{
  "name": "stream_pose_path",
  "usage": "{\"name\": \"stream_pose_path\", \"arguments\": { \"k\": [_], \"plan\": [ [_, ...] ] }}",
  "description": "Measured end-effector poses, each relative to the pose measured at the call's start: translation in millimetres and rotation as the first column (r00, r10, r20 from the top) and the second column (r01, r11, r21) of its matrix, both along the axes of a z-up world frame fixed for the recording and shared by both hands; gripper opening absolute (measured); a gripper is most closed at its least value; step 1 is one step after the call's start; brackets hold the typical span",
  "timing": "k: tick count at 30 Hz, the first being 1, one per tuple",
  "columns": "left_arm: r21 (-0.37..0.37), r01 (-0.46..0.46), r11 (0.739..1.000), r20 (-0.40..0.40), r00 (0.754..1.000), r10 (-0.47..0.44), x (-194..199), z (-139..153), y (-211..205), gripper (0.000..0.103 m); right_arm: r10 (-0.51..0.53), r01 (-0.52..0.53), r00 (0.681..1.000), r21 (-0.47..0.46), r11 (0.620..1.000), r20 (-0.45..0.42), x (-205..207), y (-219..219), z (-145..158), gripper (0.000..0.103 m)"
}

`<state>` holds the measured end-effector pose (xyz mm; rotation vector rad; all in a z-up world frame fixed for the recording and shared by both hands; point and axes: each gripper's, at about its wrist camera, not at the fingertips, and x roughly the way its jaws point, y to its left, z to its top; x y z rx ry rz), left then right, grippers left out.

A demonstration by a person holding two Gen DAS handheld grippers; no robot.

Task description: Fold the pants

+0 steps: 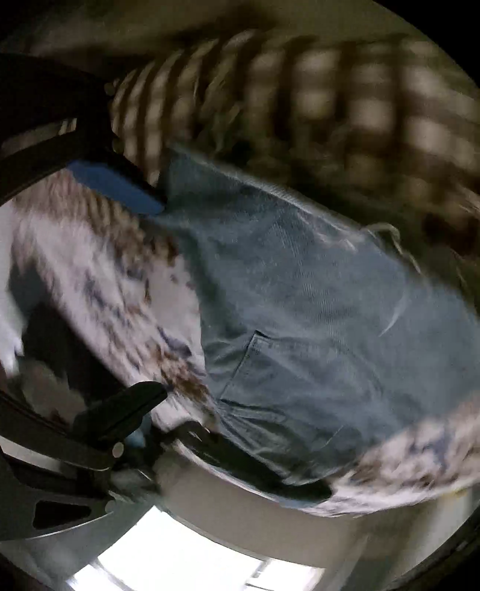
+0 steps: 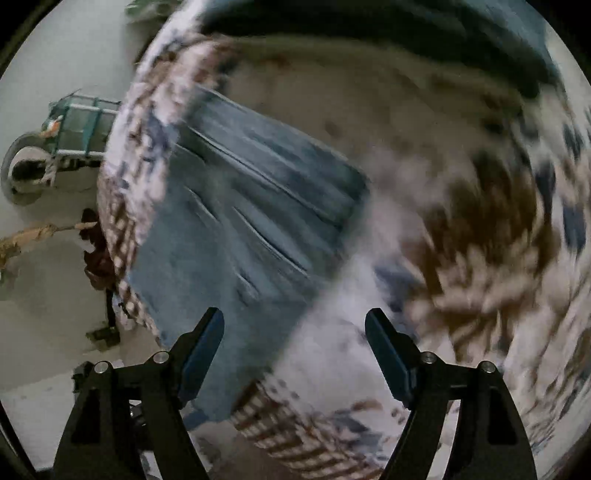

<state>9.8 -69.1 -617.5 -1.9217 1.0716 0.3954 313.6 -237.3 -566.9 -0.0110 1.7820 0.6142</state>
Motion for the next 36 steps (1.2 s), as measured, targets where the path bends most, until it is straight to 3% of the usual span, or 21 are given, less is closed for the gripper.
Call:
{"name": "stream_pose_path", "arguments": {
  "k": [3,6,10,14,17,21,25,28,29,32,35,36],
  "plan": [
    [-0.058,-0.137,0.989,-0.039,0.990,0.135,-3,-24,0,0.092,-0.004,0.004,1.000,0.006,1.000,-0.007,-4,-5,-8,0.081],
    [-0.110,-0.191,0.975,-0.080,0.980,0.183,-2,-45,7,0.092,-0.011,0.011,1.000,0.027,1.000,-0.012,1,-2,-11,0.081],
    [-0.174,-0.225,0.959,-0.069,0.974,0.216,-5,-36,9,0.092,-0.028,0.029,0.999,0.045,0.999,-0.015,11,12,-18,0.081],
    [-0.142,-0.129,0.981,-0.059,0.991,0.122,-14,4,1,0.092,-0.041,0.043,0.998,0.066,0.997,-0.040,24,23,-30,0.081],
    [-0.191,-0.107,0.976,-0.029,0.994,0.104,-7,-4,-13,0.092,-0.025,0.032,0.996,0.080,0.996,-0.081,29,30,-41,0.086],
    [-0.178,-0.184,0.967,-0.034,0.983,0.181,10,-33,-6,0.092,-0.011,0.016,0.996,0.056,0.998,-0.092,34,34,-54,0.086],
    [-0.139,-0.288,0.947,-0.049,0.958,0.284,15,-43,10,0.090,-0.035,0.045,0.992,0.082,0.996,-0.122,41,35,-63,0.086],
    [-0.107,-0.296,0.949,-0.084,0.954,0.288,15,-41,22,0.068,-0.074,0.091,0.987,0.113,0.989,-0.146,44,34,-70,0.086],
    [-0.093,-0.274,0.957,-0.105,0.959,0.265,16,-40,27,0.052,-0.085,0.104,0.986,0.132,0.986,-0.141,44,36,-70,0.081],
    [-0.031,-0.191,0.981,-0.126,0.975,0.185,22,-35,33,0.028,-0.102,0.118,0.988,0.134,0.984,-0.115,41,40,-71,0.053],
    [0.054,-0.090,0.994,-0.111,0.989,0.096,31,-19,36,0.011,-0.156,0.170,0.983,0.163,0.972,-0.098,34,38,-66,0.036],
    [0.085,-0.064,0.994,-0.101,0.992,0.073,34,-12,38,0.011,-0.174,0.188,0.980,0.171,0.967,-0.095,31,37,-63,0.034]
  ]
}}
